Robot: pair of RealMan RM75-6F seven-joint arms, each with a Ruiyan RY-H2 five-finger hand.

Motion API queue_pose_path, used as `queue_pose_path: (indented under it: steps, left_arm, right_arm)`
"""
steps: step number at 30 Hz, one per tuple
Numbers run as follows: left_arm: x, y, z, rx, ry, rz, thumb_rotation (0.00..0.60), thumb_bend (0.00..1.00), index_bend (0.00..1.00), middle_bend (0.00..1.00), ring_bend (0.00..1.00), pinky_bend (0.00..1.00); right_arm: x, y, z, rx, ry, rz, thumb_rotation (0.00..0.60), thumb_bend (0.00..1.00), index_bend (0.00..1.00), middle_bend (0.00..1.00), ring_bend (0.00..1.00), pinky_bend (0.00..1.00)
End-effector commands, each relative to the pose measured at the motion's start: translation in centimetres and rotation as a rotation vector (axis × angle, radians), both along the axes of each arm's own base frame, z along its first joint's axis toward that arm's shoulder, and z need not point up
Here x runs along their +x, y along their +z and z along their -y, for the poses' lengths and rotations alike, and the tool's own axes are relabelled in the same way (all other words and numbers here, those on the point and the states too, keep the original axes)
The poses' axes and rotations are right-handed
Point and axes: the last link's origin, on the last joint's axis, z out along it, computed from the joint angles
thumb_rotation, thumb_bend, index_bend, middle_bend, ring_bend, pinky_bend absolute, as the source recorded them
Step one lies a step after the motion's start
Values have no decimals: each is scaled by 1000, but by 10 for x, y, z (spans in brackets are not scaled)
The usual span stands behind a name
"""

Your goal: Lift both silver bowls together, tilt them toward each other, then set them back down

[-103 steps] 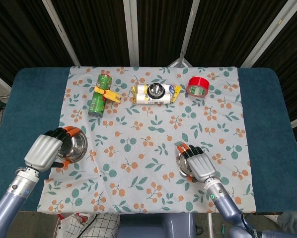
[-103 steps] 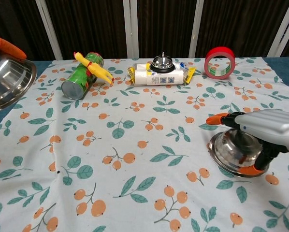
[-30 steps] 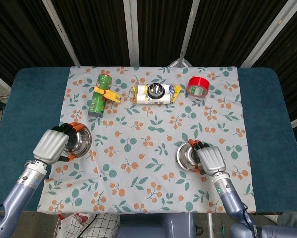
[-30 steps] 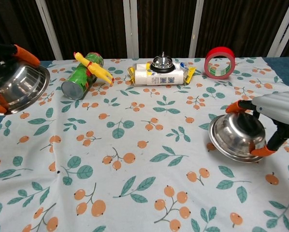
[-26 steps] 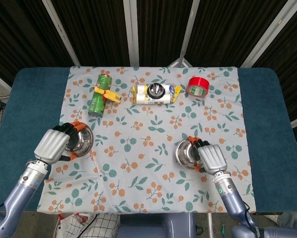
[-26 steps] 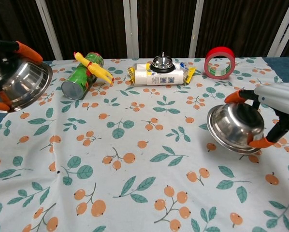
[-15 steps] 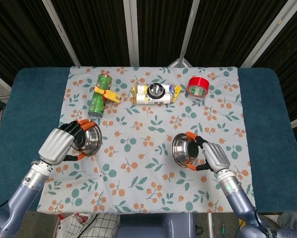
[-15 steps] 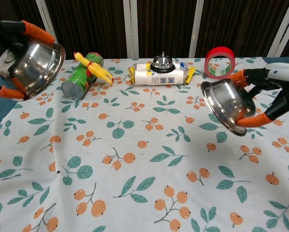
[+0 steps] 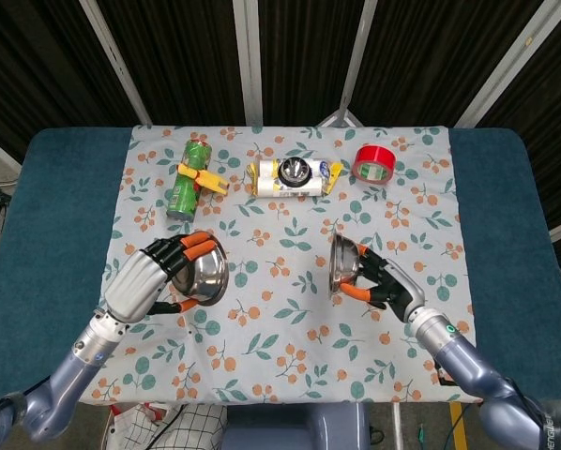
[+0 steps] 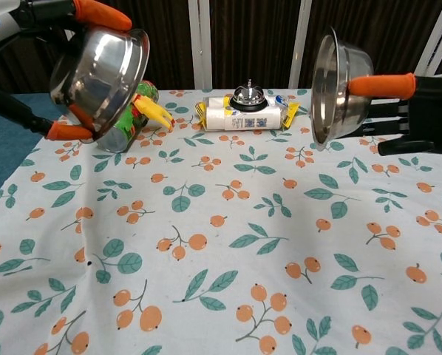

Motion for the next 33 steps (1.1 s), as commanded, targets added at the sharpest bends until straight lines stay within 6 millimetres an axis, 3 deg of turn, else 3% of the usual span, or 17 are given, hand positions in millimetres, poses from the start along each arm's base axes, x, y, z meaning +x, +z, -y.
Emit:
queue_pose_path:
  steps: [1, 8, 23, 33]
  left_arm:
    - [6, -6, -1, 36, -34, -23, 600, 523, 512, 631, 486, 678]
    - [14, -18, -1, 45, -57, -48, 600, 523, 510, 629, 485, 678]
    - [37, -50, -10, 5, -123, 87, 600, 523, 512, 632, 485, 678]
    - [39, -56, -6, -19, -138, 94, 600, 524, 513, 631, 485, 678]
  right_arm:
    - [9, 2, 2, 37, -6, 43, 600, 325, 978, 921, 922, 1000]
    - [28, -8, -7, 81, 33, 67, 600, 327, 979, 921, 922, 1000]
    - [82, -37, -30, 154, 98, 79, 600, 330, 978, 921, 922, 1000]
    - [99, -38, -36, 154, 88, 83, 600, 330, 979, 921, 922, 1000]
